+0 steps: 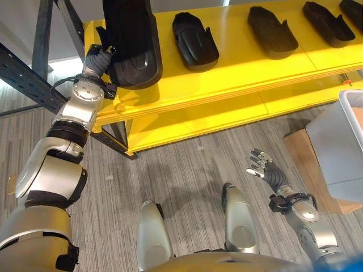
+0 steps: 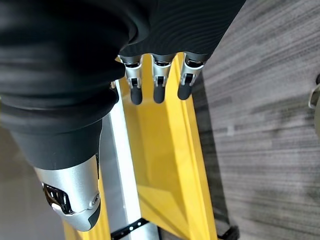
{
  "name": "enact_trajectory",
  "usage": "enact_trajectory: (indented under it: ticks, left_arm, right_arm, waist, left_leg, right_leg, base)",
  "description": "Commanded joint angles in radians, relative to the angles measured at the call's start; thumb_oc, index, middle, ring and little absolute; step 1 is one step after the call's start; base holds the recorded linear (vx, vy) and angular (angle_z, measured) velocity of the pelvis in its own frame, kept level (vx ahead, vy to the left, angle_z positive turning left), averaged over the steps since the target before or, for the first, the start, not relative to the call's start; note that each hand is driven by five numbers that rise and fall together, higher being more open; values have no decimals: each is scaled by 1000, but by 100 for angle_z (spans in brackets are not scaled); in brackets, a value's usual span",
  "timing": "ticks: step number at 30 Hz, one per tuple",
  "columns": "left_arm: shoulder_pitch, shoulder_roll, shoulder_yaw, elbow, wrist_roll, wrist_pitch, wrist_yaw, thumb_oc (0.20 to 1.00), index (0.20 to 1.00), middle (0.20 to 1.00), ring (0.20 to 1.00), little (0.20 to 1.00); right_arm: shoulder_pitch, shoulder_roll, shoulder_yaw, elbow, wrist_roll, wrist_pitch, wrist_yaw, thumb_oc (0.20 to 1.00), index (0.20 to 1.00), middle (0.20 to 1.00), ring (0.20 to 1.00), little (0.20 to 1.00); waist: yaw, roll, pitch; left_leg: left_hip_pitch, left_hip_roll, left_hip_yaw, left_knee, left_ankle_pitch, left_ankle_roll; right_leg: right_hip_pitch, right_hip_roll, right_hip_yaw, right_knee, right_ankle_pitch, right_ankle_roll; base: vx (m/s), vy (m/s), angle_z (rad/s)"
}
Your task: Move parts from the plastic box to the shelf.
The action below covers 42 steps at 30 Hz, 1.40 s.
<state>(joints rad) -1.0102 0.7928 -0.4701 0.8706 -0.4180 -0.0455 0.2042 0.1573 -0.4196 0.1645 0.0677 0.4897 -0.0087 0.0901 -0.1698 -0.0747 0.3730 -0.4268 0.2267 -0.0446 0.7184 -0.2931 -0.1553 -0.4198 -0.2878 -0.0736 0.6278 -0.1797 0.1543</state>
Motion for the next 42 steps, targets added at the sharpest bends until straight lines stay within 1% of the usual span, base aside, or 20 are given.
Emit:
enact_trajectory:
  ticks: [1,3,4,7,9,15,18,28,42]
  left_arm:
    - [-80,53,54,14,-8,-44,44,200,200,200,200,200]
    - [-73,58,69,37,-11,-40,49,200,200,200,200,200]
    - [-67,57,80,57,-23,-35,51,200,200,200,200,200]
    - [-69,65,79,69,-6,-31,51,200,200,200,200,200]
    - [-67,82,81,74,30,-24,54,200,200,200,200,200]
    - [-78,108,77,87,58,-16,50,200,200,200,200,200]
    - [-94,137,59,87,96,-10,48,200,200,200,200,200]
    - [-167,184,-17,115,195,4,44,200,200,200,200,200]
    - [-235,226,-76,161,253,8,43,200,200,200,200,200]
  right_arm:
    - [-2,-30,-21,-4,38,-52,-15,1000,1000,1000,1000,1000]
    - [-9,-31,-19,1,36,-54,-19,1000,1000,1000,1000,1000]
    - [-13,-30,-13,-1,37,-56,-23,1000,1000,1000,1000,1000]
    - [-17,-30,-15,2,39,-57,-27,1000,1000,1000,1000,1000]
    - [-22,-29,-16,2,39,-60,-26,1000,1000,1000,1000,1000]
    - [-29,-33,-16,1,33,-62,-25,1000,1000,1000,1000,1000]
    - [-27,-34,-18,0,41,-65,-21,1000,1000,1000,1000,1000]
    - [-26,-40,-36,-4,61,-70,-18,1000,1000,1000,1000,1000]
    - [-12,-54,-53,-8,86,-72,-5,1000,1000,1000,1000,1000]
  waist:
    - [-2,3,-54]
    - [1,-1,-46]
    - [7,-5,-37]
    - [9,-9,-30]
    - [13,-13,-26]
    - [15,-13,-16]
    - [14,-11,-9]
    - [2,-10,11]
    - [-11,-13,18]
  left_leg:
    - [-2,-23,-41,-76,41,62]
    - [-13,-25,-42,-72,41,65]
    - [-9,-23,-44,-55,9,63]
    - [-20,-27,-46,-52,9,66]
    - [-32,-28,-47,-52,8,68]
    - [-45,-32,-47,-46,4,72]
    - [-60,-33,-43,-41,2,76]
    - [-109,-35,-32,-19,-2,84]
    - [-160,-35,-3,16,-21,101]
  right_leg:
    - [101,-25,1,2,-112,-32]
    - [96,-26,-2,-1,-111,-33]
    - [105,-25,-1,7,-134,-28]
    - [101,-28,-3,7,-134,-29]
    - [96,-27,-4,2,-131,-28]
    - [91,-28,-6,-4,-128,-28]
    - [81,-30,-5,-14,-124,-26]
    - [36,-29,7,-27,-101,-22]
    - [-16,-24,30,-51,-71,-10]
  base:
    - [6,7,6]
    - [48,11,8]
    - [96,15,11]
    - [33,9,5]
    - [0,0,0]
    - [0,0,0]
    - [5,39,2]
    - [-2,13,0]
    - [0,31,-7]
